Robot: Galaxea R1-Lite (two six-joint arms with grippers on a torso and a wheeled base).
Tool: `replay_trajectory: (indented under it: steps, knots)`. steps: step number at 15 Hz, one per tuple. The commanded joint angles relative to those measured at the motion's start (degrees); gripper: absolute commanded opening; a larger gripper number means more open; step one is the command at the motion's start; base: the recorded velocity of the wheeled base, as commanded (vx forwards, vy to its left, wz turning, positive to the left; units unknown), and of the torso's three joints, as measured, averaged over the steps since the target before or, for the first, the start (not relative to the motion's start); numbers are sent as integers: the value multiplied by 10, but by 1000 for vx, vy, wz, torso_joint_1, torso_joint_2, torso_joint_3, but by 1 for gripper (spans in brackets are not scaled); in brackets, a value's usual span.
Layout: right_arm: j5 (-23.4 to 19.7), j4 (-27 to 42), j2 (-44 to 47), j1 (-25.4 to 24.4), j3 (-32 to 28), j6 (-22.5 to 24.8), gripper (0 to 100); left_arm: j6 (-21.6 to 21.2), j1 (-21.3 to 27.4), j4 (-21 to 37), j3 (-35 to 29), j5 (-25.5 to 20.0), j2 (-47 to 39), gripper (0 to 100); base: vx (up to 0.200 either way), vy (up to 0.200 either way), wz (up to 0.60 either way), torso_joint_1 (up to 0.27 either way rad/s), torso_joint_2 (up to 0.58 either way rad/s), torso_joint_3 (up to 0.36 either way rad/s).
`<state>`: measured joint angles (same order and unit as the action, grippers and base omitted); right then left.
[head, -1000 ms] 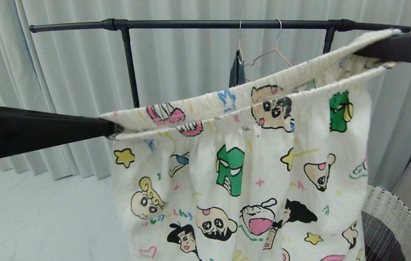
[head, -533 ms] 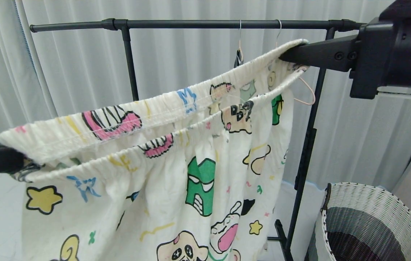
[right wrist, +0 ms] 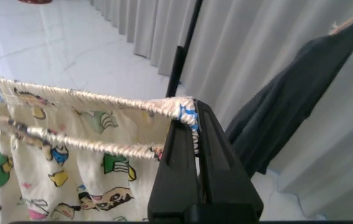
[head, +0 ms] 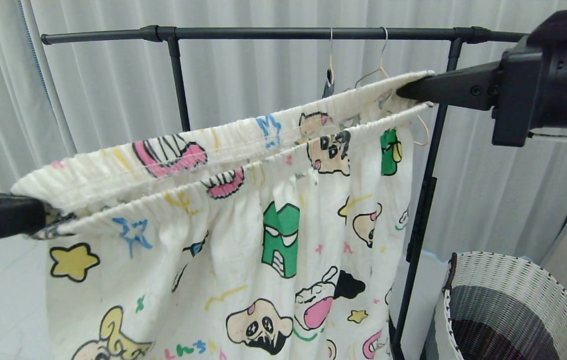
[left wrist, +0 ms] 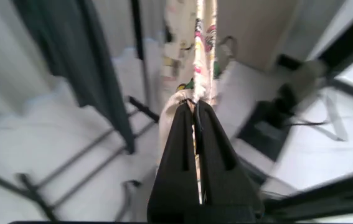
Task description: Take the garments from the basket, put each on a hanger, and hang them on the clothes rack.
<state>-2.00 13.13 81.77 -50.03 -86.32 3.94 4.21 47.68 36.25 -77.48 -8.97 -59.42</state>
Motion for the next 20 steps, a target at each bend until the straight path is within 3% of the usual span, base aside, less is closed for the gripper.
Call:
replay_trajectory:
  steps: [1, 3, 7, 11, 12, 16, 20]
  knots:
    - [3, 59, -41, 42, -27, 13, 0, -74, -65, -22, -7, 4, -47, 0, 0, 0, 0, 0, 0, 0]
    - [2, 108, -67, 51, -43, 13, 0, -117, -80, -107, -3, 4, -87, 0, 0, 0, 0, 0, 0, 0]
    - [2, 117, -85, 23, -23, 14, 0, -203, -80, -251, 43, 41, -135, 0, 0, 0, 0, 0, 0, 0]
    - [2, 116, -86, -16, -6, 14, 0, -216, -80, -328, 64, 71, -151, 0, 0, 0, 0, 0, 0, 0]
    - [3, 116, -86, -19, -3, 14, 100, -216, -80, -333, 64, 73, -153, 0, 0, 0, 0, 0, 0, 0]
    - [2, 117, -131, -54, 70, 15, 100, -214, -80, -380, 64, 91, -168, 0, 0, 0, 0, 0, 0, 0]
    - [0, 115, -176, -61, 130, 12, 100, -211, -80, -386, 73, 96, -170, 0, 0, 0, 0, 0, 0, 0]
